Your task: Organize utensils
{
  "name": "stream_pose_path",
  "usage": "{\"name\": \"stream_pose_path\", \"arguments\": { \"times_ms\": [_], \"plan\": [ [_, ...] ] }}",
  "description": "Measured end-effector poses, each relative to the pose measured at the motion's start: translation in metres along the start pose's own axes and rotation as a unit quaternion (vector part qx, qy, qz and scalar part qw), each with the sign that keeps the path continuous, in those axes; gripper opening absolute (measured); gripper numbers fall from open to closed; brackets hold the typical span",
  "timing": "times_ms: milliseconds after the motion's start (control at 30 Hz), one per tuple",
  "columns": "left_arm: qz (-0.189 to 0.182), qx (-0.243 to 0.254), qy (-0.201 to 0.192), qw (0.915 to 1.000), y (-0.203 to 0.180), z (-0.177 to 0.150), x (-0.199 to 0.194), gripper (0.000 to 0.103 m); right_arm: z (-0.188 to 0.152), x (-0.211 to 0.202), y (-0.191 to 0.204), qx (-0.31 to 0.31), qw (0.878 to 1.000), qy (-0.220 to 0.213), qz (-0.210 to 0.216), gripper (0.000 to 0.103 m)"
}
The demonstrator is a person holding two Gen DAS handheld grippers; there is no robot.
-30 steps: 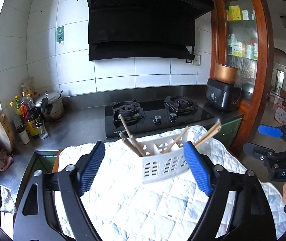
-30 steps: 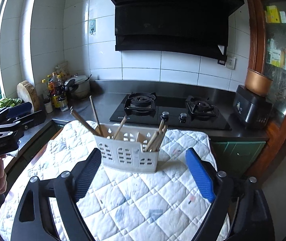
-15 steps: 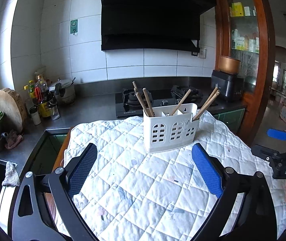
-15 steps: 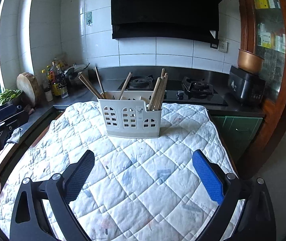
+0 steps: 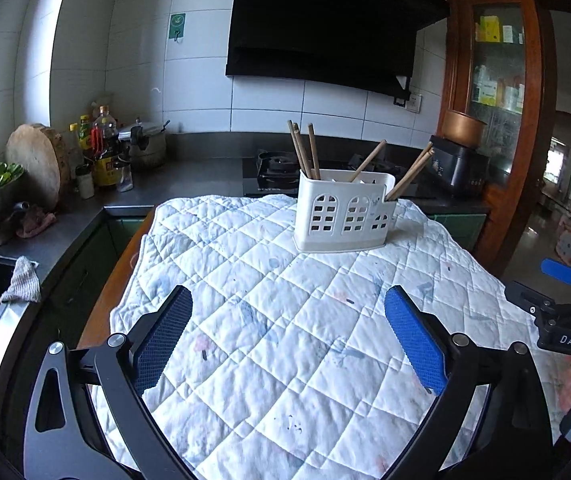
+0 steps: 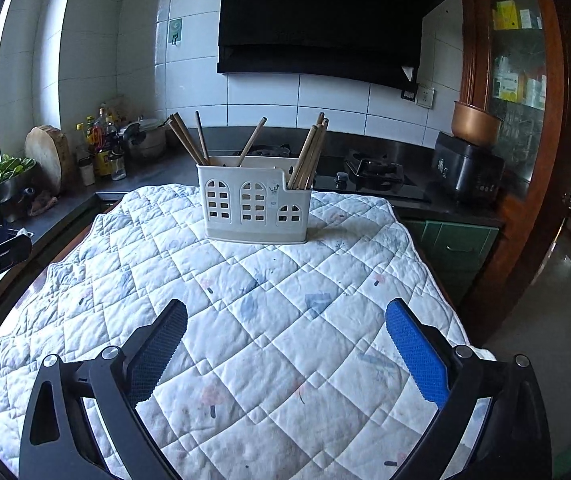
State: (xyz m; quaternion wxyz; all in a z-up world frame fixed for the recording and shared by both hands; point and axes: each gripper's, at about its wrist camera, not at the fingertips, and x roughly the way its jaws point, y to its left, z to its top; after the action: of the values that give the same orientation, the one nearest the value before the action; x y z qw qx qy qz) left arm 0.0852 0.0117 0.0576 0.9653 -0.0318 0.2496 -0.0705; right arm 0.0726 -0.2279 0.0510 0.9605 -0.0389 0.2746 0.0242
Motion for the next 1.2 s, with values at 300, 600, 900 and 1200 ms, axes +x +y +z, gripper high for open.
{"name": "stream_pose_path", "arguments": {
  "times_ms": [300,600,900,1200],
  "plan": [
    [-0.009,-0.006,0.013,0.9999,-0.002,-0.030,-0.013,0.096,-0.024,-0.022,0.003,0.009,1.000,-0.005,-0.001,0.096],
    [0.004,0.015,0.004,0.9999,-0.012,-0.046,-0.023,0.096,-0.032,-0.030,0.001,0.018,1.000,-0.005,0.012,0.096],
    [0.002,0.012,0.010,0.9999,-0.011,-0.052,-0.022,0.096,-0.035,-0.031,0.004,0.013,1.000,-0.004,0.011,0.096],
    [0.002,0.015,0.018,0.9997,-0.010,-0.055,-0.018,0.096,-0.035,-0.029,0.005,0.011,1.000,-0.002,0.012,0.096]
  ]
}}
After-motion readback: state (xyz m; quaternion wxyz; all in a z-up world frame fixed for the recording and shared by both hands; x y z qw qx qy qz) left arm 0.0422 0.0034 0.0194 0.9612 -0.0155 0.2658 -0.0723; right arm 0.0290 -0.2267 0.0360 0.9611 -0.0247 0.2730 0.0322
